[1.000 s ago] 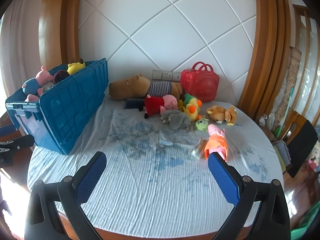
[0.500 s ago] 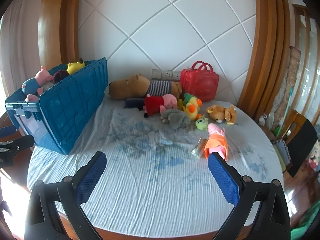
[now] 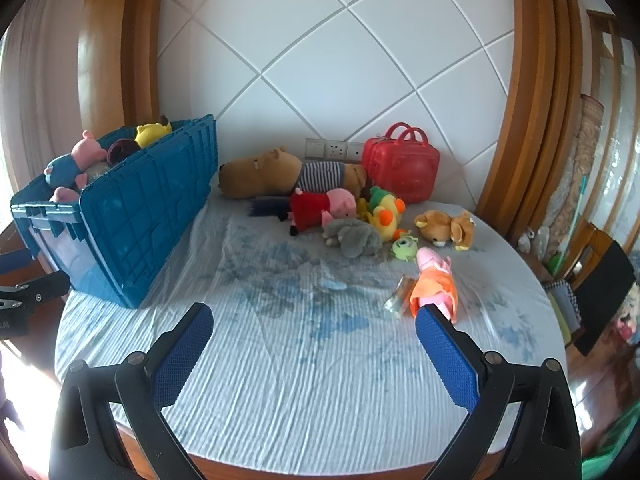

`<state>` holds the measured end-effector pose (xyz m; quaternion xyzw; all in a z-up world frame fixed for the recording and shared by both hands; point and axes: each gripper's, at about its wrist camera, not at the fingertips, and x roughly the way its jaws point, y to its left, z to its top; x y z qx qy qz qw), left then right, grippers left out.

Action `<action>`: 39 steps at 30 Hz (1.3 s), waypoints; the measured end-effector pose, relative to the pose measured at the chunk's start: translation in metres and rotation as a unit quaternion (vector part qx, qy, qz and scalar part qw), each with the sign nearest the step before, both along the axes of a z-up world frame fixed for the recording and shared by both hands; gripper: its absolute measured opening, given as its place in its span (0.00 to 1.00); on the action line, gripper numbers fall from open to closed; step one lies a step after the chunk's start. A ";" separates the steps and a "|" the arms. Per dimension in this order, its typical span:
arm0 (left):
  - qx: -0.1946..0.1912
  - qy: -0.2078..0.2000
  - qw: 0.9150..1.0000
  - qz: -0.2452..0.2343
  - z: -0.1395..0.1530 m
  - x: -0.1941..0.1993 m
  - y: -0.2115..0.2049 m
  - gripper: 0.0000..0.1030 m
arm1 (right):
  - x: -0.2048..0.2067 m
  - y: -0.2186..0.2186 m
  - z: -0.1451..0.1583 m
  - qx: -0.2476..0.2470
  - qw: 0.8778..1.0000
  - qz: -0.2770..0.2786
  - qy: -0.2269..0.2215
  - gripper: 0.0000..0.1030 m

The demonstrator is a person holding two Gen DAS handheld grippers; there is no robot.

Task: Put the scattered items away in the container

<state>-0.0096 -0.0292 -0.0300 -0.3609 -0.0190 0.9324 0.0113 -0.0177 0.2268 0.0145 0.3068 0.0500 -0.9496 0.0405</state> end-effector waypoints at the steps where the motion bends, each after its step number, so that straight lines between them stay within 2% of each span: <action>1: 0.000 0.000 1.000 0.000 0.000 0.000 0.000 1.00 | 0.000 0.000 0.000 0.000 1.000 0.000 0.000 1.00; 28: -0.004 -0.003 1.000 -0.009 0.008 -0.009 0.001 1.00 | -0.003 0.001 -0.004 0.001 1.000 -0.009 -0.005 1.00; 35: 0.014 0.004 1.000 -0.013 0.001 -0.026 -0.002 1.00 | -0.001 0.020 -0.013 -0.004 0.999 -0.051 -0.016 1.00; 39: 0.023 -0.013 0.999 -0.033 -0.015 -0.043 0.007 1.00 | 0.004 0.033 -0.023 -0.003 0.996 -0.085 -0.027 1.00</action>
